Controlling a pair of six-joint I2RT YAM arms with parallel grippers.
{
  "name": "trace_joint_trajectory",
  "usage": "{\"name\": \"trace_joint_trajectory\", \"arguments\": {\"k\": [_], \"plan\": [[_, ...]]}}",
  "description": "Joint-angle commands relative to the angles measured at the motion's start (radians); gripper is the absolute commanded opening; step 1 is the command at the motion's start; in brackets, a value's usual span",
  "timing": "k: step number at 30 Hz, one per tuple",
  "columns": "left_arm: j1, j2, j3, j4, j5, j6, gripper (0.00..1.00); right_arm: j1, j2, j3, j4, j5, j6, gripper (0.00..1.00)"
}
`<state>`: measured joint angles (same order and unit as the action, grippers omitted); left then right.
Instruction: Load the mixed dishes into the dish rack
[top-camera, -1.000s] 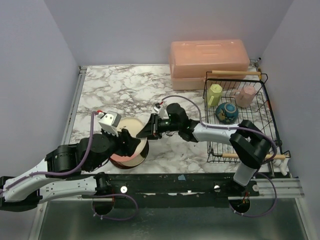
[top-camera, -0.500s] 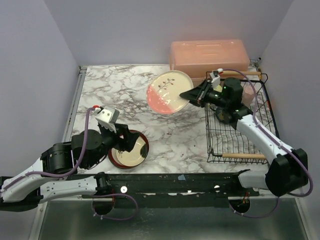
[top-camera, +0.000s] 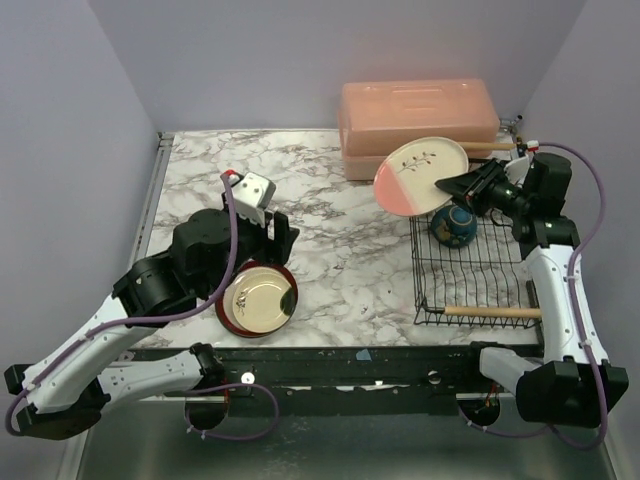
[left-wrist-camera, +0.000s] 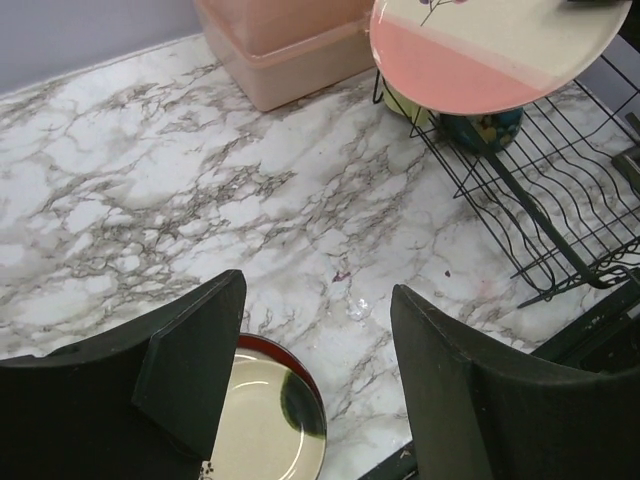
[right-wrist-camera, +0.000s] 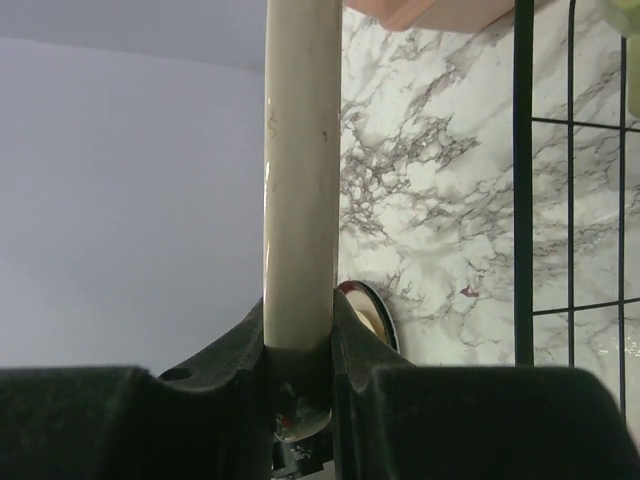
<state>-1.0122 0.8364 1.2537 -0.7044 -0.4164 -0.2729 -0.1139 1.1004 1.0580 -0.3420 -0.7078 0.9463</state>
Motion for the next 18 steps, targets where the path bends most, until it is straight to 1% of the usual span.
{"name": "trace_joint_trajectory", "arguments": {"k": [1, 5, 7, 9, 12, 15, 18], "plan": [[0.090, 0.077, 0.089, 0.072, 0.195, 0.093, 0.68, -0.031, -0.031, 0.159, -0.094, 0.092, -0.072, 0.00], [0.132, 0.147, 0.140, 0.093, 0.251, 0.124, 0.68, -0.049, -0.036, 0.203, -0.178, 0.254, -0.076, 0.00], [0.150, 0.165, 0.137, 0.112, 0.300, 0.129, 0.68, -0.064, -0.046, 0.207, -0.201, 0.291, -0.060, 0.00], [0.169, 0.172, 0.116, 0.135, 0.351, 0.125, 0.68, -0.074, -0.061, 0.214, -0.223, 0.331, -0.041, 0.00], [0.183, 0.169, 0.074, 0.159, 0.388, 0.114, 0.68, -0.075, -0.083, 0.265, -0.301, 0.459, -0.052, 0.00], [0.192, 0.151, 0.014, 0.190, 0.436, 0.094, 0.68, -0.075, -0.079, 0.339, -0.415, 0.607, -0.118, 0.00], [0.200, 0.128, -0.020, 0.204, 0.479, 0.074, 0.68, -0.075, -0.067, 0.377, -0.513, 0.666, -0.176, 0.00]]}}
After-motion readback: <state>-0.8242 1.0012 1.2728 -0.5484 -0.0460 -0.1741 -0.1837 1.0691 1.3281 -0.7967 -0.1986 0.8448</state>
